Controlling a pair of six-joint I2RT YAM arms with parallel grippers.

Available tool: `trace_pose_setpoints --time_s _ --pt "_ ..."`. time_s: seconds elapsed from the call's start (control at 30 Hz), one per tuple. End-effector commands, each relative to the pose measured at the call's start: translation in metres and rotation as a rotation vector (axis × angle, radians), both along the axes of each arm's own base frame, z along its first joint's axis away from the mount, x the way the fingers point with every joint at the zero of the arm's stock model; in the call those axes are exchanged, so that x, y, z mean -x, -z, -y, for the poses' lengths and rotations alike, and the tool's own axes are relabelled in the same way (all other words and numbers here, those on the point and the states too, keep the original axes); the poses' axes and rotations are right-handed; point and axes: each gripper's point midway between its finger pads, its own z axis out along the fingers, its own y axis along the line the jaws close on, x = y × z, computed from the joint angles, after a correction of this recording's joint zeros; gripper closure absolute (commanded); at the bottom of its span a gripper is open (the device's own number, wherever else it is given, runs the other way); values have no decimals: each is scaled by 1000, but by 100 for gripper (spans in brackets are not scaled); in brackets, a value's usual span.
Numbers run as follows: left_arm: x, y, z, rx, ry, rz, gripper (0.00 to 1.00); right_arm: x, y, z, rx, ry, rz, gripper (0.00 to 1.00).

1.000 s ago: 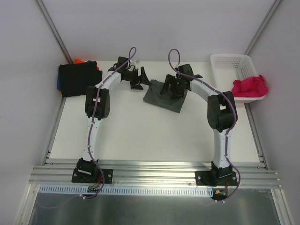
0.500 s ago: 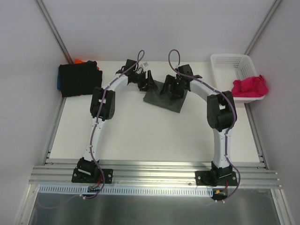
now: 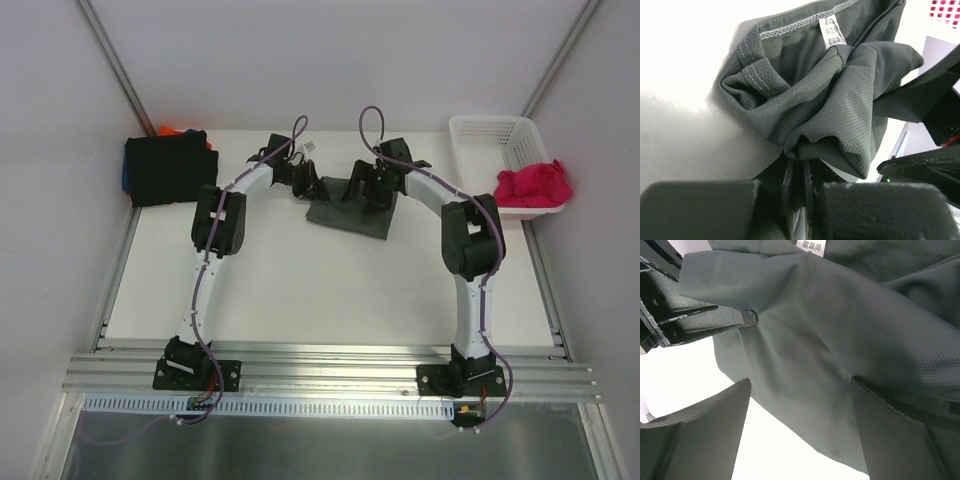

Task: Fold and stack the t-shirts
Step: Fold the tshirt, then neatly place the folded tshirt to the corner

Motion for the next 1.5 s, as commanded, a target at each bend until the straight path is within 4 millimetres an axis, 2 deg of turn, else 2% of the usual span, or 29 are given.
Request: trace_pose_setpoints --time_s 0.0,0.07,0.1,0.13,0.17,0.2,0.23,0.27,0.33,0.37,0.43,0.47,0.5,0.53,0.57,0.6,0.67,0.77,0.9,1.03,1.2,1.47 --pt "9 5 -10 -109 -13 6 100 -3 -36 -1 -37 -14 70 15" --pt "8 2 -20 -142 -23 20 100 -8 -53 5 -41 -14 111 15" --pt "5 -10 -25 -156 -36 46 100 -11 -62 7 -49 -16 129 15" --pt "6 -11 -36 -172 -47 37 100 -12 -78 11 -60 -8 156 15" --pt "5 -27 -41 -169 -55 60 100 -17 -85 21 -64 12 170 15" --pt "7 -32 -48 -175 -62 64 100 -19 -95 25 -69 21 187 15" --pt "10 -32 -61 -192 -72 59 100 -20 -110 31 -79 35 213 15" --pt "14 -49 -71 -203 -82 74 100 -23 -119 42 -84 56 227 16" --pt "25 -50 -90 -251 -87 73 100 -27 -135 53 -91 79 257 15" --pt "29 -68 -106 -262 -110 83 100 -29 -150 64 -97 102 286 15" --pt "45 -69 -127 -312 -119 69 100 -31 -163 75 -96 123 311 15" --pt "48 -87 -142 -322 -141 98 100 -32 -173 84 -97 138 333 15" --pt "62 -86 -154 -342 -145 64 100 -31 -178 88 -98 144 342 15" --pt "66 -90 -165 -371 -156 73 100 -31 -180 93 -95 151 347 15" --pt "69 -108 -181 -378 -189 105 100 -30 -185 99 -92 165 359 15" --pt "82 -107 -191 -397 -181 80 100 -30 -187 101 -92 167 363 15" --pt "95 -120 -207 -432 -198 84 100 -28 -185 107 -88 178 361 15" --pt "119 -123 -231 -473 -195 43 100 -24 -188 112 -81 182 375 15" --pt "143 -114 -253 -534 -181 -12 100 -18 -185 113 -76 183 368 15" --pt "157 -111 -265 -548 -202 -28 100 -12 -184 115 -73 181 364 15" --pt "175 -112 -293 -588 -275 -62 100 -7 -181 116 -77 185 348 15" --pt "182 -120 -345 -700 -403 -90 100 -1 -174 118 -78 188 328 14"
